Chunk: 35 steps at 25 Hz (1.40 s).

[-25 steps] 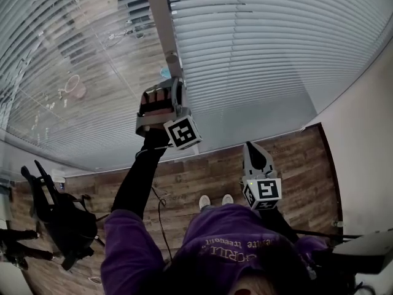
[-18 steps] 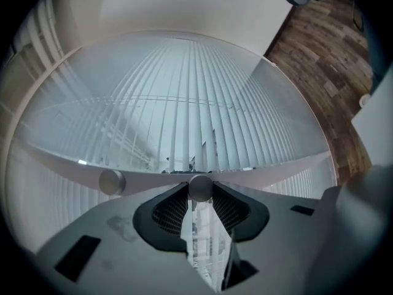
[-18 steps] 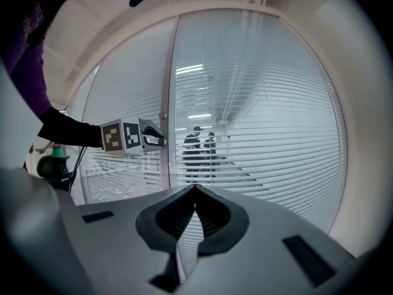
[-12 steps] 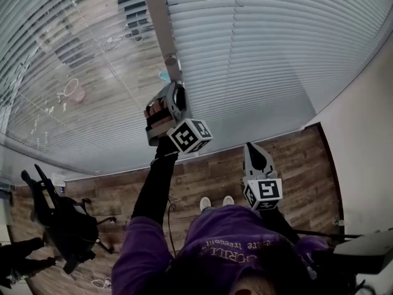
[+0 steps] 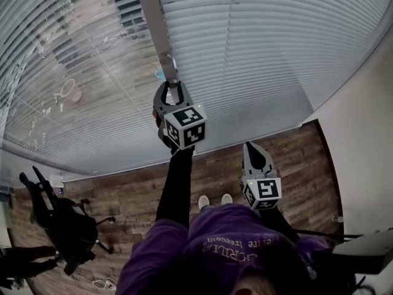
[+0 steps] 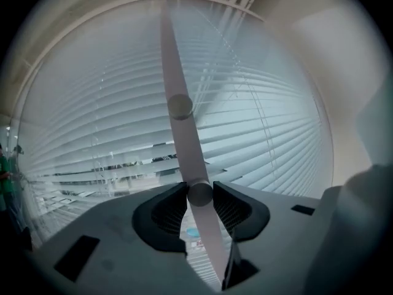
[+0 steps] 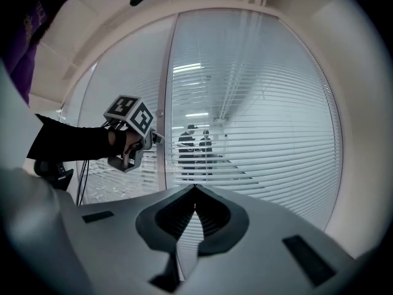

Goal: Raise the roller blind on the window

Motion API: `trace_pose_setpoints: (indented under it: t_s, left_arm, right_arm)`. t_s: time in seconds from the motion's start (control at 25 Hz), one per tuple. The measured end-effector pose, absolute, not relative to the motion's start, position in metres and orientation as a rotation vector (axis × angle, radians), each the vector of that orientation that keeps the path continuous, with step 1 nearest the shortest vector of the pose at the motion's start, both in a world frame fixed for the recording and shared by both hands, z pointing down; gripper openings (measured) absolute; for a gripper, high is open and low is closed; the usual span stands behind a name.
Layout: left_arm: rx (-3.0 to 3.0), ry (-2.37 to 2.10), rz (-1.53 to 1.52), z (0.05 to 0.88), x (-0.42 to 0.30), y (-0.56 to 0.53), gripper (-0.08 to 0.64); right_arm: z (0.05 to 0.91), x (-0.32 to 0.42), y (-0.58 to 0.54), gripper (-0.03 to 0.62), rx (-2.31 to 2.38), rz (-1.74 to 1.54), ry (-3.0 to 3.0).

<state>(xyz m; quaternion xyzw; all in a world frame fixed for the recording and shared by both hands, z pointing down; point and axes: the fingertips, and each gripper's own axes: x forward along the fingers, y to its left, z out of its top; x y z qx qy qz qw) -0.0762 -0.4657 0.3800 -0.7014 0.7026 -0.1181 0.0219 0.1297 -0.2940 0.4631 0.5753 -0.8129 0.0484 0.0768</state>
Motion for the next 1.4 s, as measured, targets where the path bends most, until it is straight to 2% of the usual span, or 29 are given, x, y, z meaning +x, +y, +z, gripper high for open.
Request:
trace_pose_setpoints:
  t_s: [0.24,0.52,1.4]
  left_arm:
    - [-2.189,2.154,-0.401,0.384,-0.079,-0.466,0.129]
    - [-2.095,1.962,-0.643,0.385,-0.075,-0.466,0.126]
    - [-1.809,1.614,-1.104,0.386,-0.071,-0.464,0.126]
  right_arm:
    - [0.463,0.134,-0.294,-0.002,1.734,0.146,-2.43]
    - [0.464,0.128,-0.295,-0.002,1.71,0.147,-2.444]
    - [0.465,0.126,-0.292,-0.002,1.697,0.163,-2.464]
